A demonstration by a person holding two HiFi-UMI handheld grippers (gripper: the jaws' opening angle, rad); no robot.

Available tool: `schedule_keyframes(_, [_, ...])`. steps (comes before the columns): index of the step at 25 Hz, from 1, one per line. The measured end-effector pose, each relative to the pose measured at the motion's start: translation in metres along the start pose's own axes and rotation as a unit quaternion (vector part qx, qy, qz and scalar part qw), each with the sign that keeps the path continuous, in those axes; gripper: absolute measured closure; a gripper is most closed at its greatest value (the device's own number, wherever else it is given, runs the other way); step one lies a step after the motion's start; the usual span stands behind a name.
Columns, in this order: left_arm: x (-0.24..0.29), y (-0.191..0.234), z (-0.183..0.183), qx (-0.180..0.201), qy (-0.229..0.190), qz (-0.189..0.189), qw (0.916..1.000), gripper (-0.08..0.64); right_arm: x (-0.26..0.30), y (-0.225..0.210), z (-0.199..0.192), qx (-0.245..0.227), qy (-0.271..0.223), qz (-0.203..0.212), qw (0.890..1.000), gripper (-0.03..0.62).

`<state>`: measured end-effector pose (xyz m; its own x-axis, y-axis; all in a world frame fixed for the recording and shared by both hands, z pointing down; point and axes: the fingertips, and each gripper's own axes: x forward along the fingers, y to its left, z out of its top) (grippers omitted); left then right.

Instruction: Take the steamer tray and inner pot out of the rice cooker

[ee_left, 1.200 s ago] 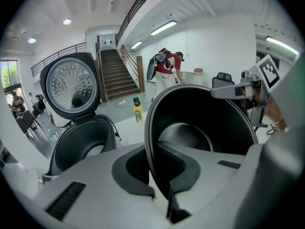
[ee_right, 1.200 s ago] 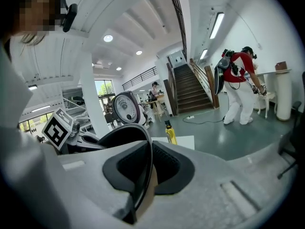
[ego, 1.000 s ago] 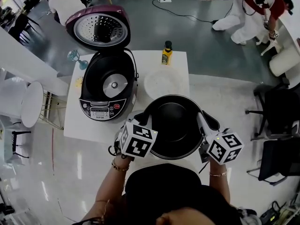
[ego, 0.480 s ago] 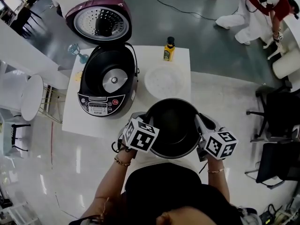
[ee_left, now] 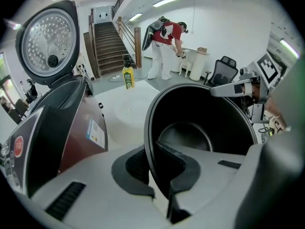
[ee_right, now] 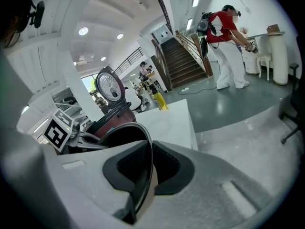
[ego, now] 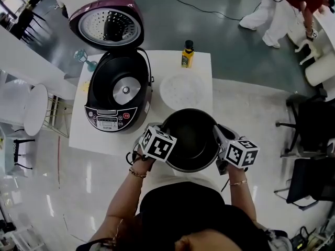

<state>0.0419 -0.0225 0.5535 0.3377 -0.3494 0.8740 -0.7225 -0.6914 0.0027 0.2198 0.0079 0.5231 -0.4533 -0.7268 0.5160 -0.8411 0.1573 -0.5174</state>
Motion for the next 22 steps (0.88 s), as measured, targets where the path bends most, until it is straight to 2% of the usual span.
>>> schedule_keyframes(11, [0.019,0.006,0.000,-0.004,0.016,-0.006,0.9998,0.548,0.015,-0.013,-0.004,0.015,0.016,-0.001,1.000,0.555])
schedule_keyframes(22, [0.021,0.009,0.003,-0.014,0.009,-0.013,0.9998,0.548,0.019,-0.014,-0.002,0.014,0.012,0.004,1.000,0.555])
